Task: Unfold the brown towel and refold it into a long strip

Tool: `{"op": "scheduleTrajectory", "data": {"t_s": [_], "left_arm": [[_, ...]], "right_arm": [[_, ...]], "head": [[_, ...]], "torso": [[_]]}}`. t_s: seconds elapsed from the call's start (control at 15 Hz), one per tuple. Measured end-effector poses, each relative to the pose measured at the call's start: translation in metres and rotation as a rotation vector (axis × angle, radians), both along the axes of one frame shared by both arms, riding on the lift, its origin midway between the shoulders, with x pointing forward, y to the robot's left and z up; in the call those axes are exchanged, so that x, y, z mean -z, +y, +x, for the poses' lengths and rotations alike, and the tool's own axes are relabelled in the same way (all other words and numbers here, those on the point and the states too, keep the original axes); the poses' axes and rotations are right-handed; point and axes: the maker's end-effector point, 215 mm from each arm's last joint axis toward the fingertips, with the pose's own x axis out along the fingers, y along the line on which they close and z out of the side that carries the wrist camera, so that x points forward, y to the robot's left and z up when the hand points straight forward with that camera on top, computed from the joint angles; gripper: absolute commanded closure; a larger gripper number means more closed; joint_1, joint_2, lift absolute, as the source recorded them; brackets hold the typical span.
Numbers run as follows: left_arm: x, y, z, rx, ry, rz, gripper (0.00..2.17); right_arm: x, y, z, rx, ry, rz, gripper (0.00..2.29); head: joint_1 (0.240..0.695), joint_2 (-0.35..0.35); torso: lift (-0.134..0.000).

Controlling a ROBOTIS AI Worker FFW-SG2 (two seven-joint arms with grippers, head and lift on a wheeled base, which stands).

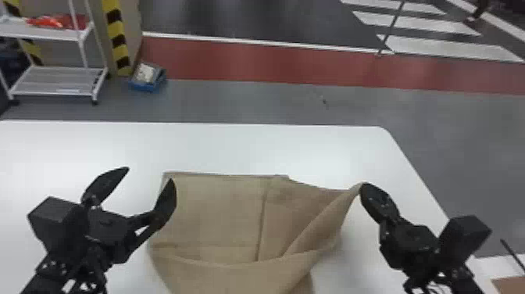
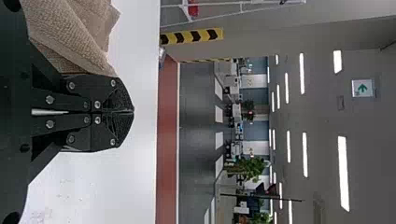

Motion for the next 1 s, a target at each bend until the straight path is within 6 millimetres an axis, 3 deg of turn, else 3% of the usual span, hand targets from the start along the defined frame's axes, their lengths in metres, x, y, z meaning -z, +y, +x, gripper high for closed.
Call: {"op": "scheduleTrajectory", "data": {"t_s": [0.2, 0.33, 0.53, 0.73, 1.0], "left_arm": [[0.033, -0.034, 0.026, 0.045, 0.062, 0.037, 0.14], [0.044, -0.044, 0.041, 0.05, 0.08, 0.048, 0.14], [0.059, -0.054, 0.064, 0.056, 0.099, 0.064, 0.14], [0.068, -0.053, 0.085, 0.051, 0.112, 0.087, 0.17], [0.098, -0.04, 0.099, 0.05, 0.184, 0.133, 0.43]], "right_arm": [[0.015, -0.039, -0.015, 0.079, 0.023, -0.016, 1.48], [0.018, -0.074, -0.021, 0.142, 0.045, -0.013, 1.48], [0.02, -0.11, -0.027, 0.203, 0.071, -0.005, 1.48], [0.022, -0.12, -0.025, 0.221, 0.077, -0.001, 1.48], [0.023, -0.123, -0.018, 0.228, 0.076, 0.004, 1.48]], "head": [[0.695, -0.289], [0.695, -0.35], [0.695, -0.35], [0.695, -0.35], [0.695, -0.35]], "torso": [[-0.125], [-0.125], [-0.125], [-0.125], [-0.125]]}}
